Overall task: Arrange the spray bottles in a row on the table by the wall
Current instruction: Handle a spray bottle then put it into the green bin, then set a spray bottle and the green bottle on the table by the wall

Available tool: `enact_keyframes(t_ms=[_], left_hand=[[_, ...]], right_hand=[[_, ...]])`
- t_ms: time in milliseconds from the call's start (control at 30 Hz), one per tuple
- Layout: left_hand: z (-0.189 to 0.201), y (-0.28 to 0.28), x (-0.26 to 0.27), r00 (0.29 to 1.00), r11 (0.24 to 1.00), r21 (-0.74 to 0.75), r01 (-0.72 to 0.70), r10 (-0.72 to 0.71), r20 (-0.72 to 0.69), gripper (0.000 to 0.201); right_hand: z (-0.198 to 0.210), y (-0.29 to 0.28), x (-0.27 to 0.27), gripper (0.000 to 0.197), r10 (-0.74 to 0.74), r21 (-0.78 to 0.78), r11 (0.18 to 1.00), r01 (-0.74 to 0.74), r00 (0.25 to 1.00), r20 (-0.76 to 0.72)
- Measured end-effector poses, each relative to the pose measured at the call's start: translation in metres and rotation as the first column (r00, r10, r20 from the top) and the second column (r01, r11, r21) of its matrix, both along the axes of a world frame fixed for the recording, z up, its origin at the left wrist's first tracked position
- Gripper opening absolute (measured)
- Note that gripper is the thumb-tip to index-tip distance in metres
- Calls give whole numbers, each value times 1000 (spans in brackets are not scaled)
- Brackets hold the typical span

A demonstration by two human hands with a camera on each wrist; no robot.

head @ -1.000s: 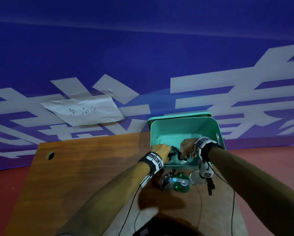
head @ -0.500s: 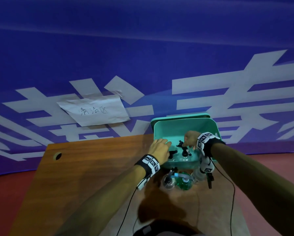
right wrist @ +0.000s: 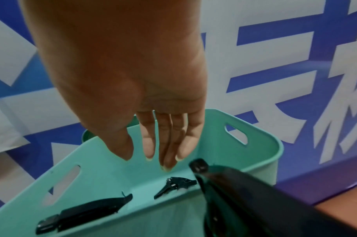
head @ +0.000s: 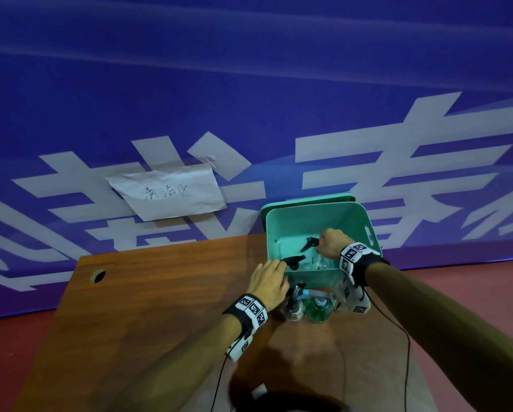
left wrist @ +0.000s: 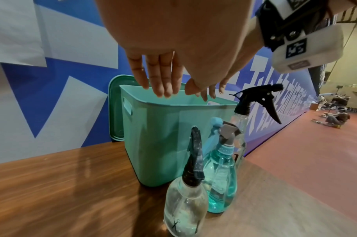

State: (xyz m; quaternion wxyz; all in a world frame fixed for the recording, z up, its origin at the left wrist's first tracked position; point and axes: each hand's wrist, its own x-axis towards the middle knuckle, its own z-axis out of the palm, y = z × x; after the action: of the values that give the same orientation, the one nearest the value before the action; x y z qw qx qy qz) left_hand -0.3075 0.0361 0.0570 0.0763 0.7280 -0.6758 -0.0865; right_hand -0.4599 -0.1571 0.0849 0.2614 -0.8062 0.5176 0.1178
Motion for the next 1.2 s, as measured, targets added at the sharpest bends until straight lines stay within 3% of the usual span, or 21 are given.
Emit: enact_keyframes(t_ms=[100,233,367,433,567,667,733,900,1033,1200], left_hand=[[-1,-1,0,1000,1000,23,14,-14,-8,32],[3,-7,2,999,997,73,22,-18,-47,24],[3,-4,3,998,973,231,19,-6,-56,16],[2,-1,2,997,932,360,52,-28,-71,22],[-14,4,-3,980,807,575,134,-22,-197,44],[-49,3,-8,979,817,564,119,-1,-205,63],[-38,7,-18,985,847,522,101,-11,-172,53],[-35,10,-24,1000,891,454,-1,3,-4,37],[-34,14,-23,1000,887,463,3,-16,25,34],[-36,23,-14,1000,890,457,4,-12,17,30]], right_hand=[[-11,4,-12,32,5,25,1000,-4,999,-49],[-13,8,-17,26,33,68,997,-27,995,-91],[-4,27,-9,24,166,-27,986,-164,984,65],[0,41,-6,26,249,-82,967,-240,960,131],[-5,71,-3,20,457,-121,886,-447,886,76],[-18,89,-6,15,521,-118,850,-514,852,44],[-28,96,-12,13,521,-148,846,-512,854,22],[-44,102,-30,35,459,-236,869,-435,887,56],[-58,105,-36,15,396,-221,896,-385,918,5],[-70,106,-43,12,272,-88,958,-271,962,-2]])
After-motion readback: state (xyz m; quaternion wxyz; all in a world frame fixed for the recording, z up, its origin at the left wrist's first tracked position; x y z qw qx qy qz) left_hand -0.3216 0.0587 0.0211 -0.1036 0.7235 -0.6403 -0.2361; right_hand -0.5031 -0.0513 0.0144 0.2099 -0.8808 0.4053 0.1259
